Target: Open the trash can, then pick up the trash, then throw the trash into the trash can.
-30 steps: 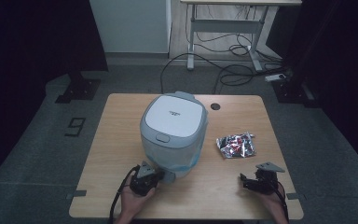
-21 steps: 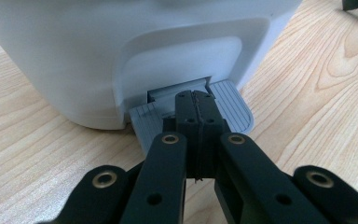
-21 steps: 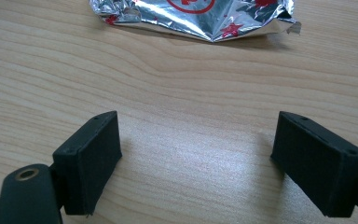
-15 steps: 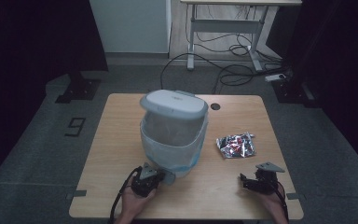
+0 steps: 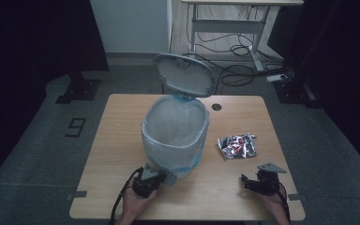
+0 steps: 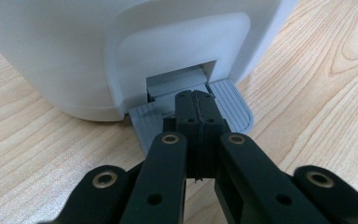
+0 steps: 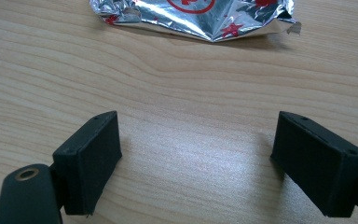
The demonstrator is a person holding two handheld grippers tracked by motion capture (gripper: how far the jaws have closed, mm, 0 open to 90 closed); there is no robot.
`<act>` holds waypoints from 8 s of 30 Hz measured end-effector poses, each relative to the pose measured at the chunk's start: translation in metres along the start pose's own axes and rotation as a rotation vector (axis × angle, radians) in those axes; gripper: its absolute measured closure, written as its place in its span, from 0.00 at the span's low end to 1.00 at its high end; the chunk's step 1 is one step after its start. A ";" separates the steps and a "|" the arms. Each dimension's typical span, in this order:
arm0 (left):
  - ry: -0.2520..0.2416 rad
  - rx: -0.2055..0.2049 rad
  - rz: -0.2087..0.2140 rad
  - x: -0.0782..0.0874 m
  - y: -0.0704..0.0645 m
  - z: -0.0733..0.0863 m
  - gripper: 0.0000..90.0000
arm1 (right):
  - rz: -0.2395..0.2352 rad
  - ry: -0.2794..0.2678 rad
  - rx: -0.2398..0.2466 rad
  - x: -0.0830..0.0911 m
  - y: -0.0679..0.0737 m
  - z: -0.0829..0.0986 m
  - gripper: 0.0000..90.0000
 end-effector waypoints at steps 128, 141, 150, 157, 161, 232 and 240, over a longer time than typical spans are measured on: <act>0.010 0.017 0.018 0.000 0.001 0.000 1.00 | -0.152 -0.286 -0.242 0.027 -0.029 -0.089 0.94; 0.009 0.022 0.021 0.000 0.001 0.000 1.00 | -0.196 -0.357 -0.216 0.051 -0.016 -0.116 0.94; 0.008 0.020 0.021 0.000 0.001 0.000 1.00 | -0.233 -0.398 -0.179 0.066 0.001 -0.134 0.94; 0.009 0.023 0.023 0.000 0.001 0.000 1.00 | -0.249 -0.409 -0.174 0.070 0.007 -0.140 0.94; 0.009 0.022 0.023 0.000 0.001 0.000 1.00 | -0.253 -0.418 -0.175 0.072 0.008 -0.142 0.94; 0.007 0.021 0.025 0.000 0.002 -0.001 1.00 | -0.361 -0.537 -0.157 0.092 0.046 -0.217 0.94; 0.008 0.020 0.023 0.000 0.001 -0.001 1.00 | -0.372 -0.536 -0.152 0.090 0.052 -0.222 0.94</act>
Point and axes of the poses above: each handheld gripper's, and its own axes: x roughly backward along the jaws, z roughly out of its underside, y roughly to its left, the point moved 8 cm from there along -x, roughly forward along the jaws, and after that the axes turned 14 degrees about -y, right-handed, at the moved point
